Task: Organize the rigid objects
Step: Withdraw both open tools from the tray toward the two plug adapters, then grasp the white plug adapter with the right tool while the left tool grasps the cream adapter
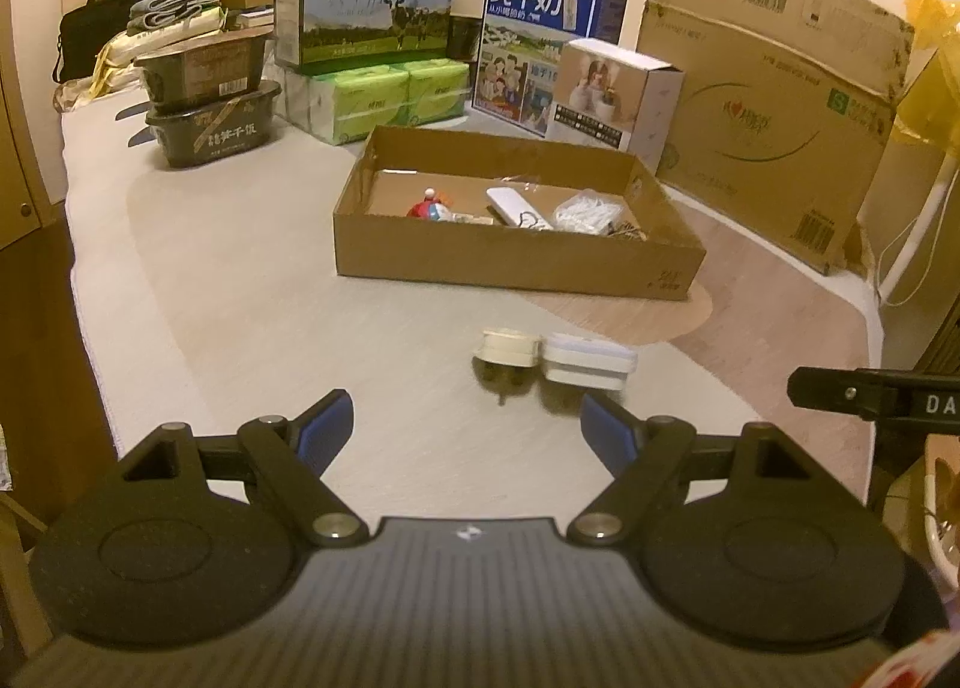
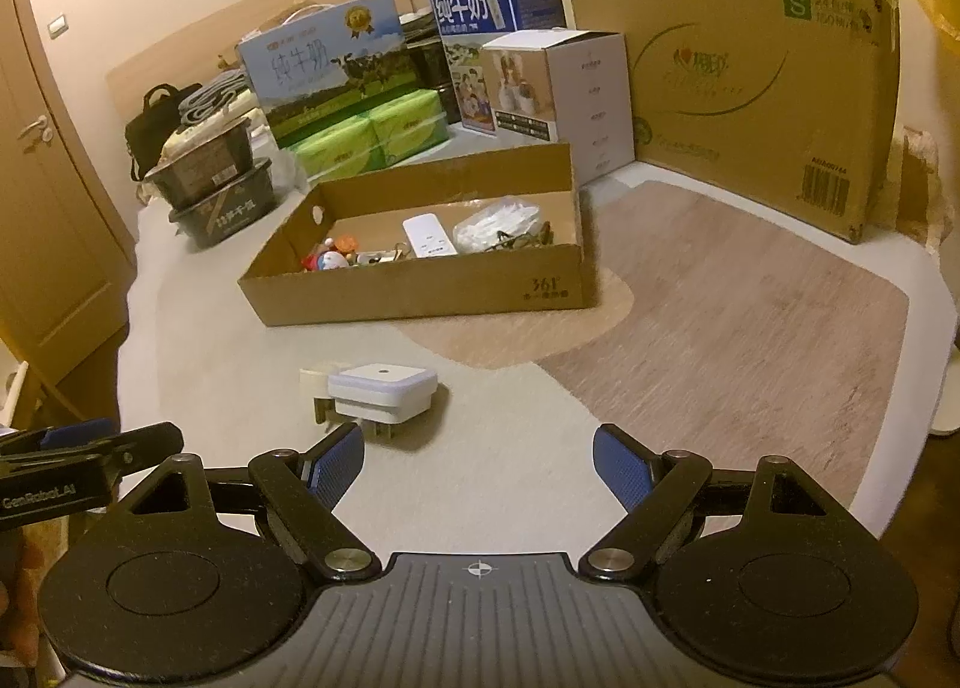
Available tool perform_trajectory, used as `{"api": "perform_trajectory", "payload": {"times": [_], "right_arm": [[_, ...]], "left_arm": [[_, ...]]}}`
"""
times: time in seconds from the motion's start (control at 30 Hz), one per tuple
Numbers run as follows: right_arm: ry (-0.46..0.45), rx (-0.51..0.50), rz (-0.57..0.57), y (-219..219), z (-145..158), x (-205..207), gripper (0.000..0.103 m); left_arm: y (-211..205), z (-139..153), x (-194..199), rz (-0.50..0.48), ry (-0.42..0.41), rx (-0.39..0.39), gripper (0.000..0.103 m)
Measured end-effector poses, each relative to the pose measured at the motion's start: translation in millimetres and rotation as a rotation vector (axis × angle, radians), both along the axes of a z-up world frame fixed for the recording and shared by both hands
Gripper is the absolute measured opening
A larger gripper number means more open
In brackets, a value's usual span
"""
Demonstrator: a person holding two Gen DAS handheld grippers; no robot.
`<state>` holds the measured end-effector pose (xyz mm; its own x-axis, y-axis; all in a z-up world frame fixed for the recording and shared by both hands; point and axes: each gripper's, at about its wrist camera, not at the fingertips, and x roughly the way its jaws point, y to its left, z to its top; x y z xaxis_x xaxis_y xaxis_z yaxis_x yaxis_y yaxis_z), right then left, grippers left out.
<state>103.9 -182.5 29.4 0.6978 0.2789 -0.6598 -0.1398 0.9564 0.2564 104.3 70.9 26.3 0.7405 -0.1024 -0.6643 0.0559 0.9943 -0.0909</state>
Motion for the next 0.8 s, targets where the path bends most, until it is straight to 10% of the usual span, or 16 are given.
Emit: {"api": "perform_trajectory", "payload": {"times": [0.8], "right_arm": [[-0.024, 0.019, 0.050, 66.9, -60.5, 51.5, 0.083]], "left_arm": [[29.7, -61.2, 69.7, -0.034, 0.047, 0.043, 0.081]]}}
